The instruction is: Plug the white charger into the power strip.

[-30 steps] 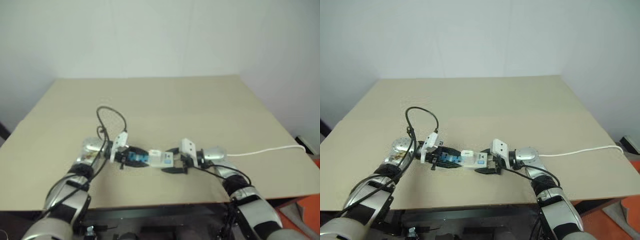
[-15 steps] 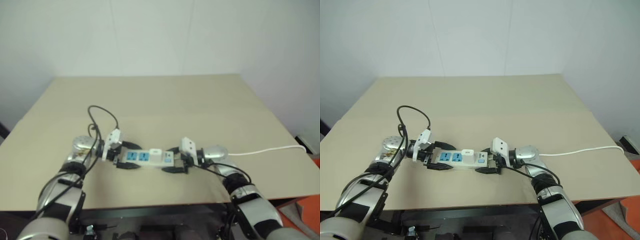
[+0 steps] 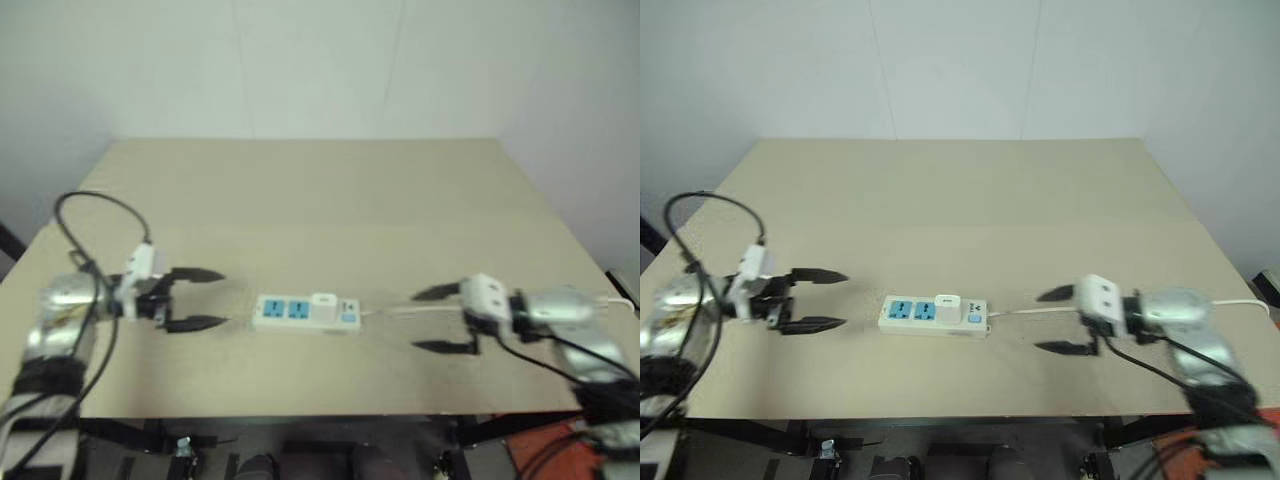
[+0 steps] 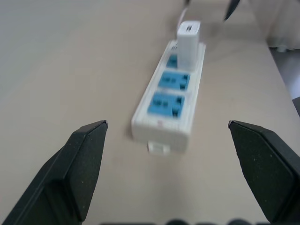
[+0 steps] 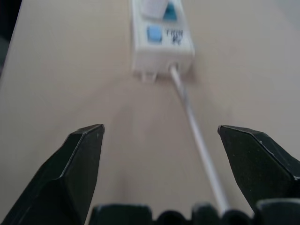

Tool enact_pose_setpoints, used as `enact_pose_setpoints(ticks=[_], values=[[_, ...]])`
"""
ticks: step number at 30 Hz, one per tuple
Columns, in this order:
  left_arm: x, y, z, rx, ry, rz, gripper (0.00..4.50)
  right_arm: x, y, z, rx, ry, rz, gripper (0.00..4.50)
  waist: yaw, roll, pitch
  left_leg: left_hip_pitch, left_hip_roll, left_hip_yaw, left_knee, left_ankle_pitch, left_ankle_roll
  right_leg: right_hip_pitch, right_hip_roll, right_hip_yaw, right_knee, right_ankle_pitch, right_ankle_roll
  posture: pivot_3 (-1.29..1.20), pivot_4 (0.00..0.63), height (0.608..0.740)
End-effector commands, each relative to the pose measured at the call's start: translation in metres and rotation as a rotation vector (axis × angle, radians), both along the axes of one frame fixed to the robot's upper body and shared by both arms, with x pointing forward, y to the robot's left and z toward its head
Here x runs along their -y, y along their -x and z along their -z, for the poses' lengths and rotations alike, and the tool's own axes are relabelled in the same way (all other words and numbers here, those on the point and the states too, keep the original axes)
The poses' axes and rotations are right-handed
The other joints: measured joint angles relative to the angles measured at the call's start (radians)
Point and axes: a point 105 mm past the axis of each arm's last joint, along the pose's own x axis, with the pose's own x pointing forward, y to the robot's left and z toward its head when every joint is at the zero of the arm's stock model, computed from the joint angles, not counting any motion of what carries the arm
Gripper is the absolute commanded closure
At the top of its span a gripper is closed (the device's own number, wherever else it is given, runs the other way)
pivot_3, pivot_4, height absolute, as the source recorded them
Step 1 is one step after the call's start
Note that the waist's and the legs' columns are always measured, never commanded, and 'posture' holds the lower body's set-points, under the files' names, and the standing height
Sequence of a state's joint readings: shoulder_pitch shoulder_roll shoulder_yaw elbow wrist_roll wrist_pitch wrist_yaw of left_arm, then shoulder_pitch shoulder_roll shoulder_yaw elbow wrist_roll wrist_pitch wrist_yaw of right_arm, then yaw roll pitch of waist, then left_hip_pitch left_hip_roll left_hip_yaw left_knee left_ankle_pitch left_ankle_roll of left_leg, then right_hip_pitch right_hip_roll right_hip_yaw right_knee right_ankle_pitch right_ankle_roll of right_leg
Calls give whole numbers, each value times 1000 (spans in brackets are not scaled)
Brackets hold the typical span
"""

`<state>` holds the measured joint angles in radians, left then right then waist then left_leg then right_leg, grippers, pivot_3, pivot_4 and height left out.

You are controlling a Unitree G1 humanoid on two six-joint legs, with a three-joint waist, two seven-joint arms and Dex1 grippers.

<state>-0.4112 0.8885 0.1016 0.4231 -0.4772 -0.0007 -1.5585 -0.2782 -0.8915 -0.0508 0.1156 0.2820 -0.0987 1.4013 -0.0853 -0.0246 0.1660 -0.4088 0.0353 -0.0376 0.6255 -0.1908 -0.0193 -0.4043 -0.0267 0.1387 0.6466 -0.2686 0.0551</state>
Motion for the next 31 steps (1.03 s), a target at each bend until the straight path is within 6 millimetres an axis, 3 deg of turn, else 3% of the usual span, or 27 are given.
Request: enact_pose_setpoints(ticks=[1,8,13,31], values=[[-8,11,-17,52,-11,-42,0,15,18,-23,41,-5,33,9,4,0,1,1,0,0,0,0,0,1,0,0,0,0,0,0,150,740],[-9,22,-13,-22,-40,-84,0,37,33,-26,22,5,184,9,16,-1,1,5,1,2,2,1,-1,3,0,0,1,-3,-6,0,150,740],[1,17,-16,16,-28,-74,0,41,35,-26,16,-1,246,9,18,-1,1,4,1,3,2,1,-1,2,0,1,1,0,0,0,150,740],[7,0,-22,64,-30,-53,0,46,44,-21,48,32,344,9,18,-2,2,3,1,3,2,1,-1,2,0,1,0,-1,0,0,150,740]])
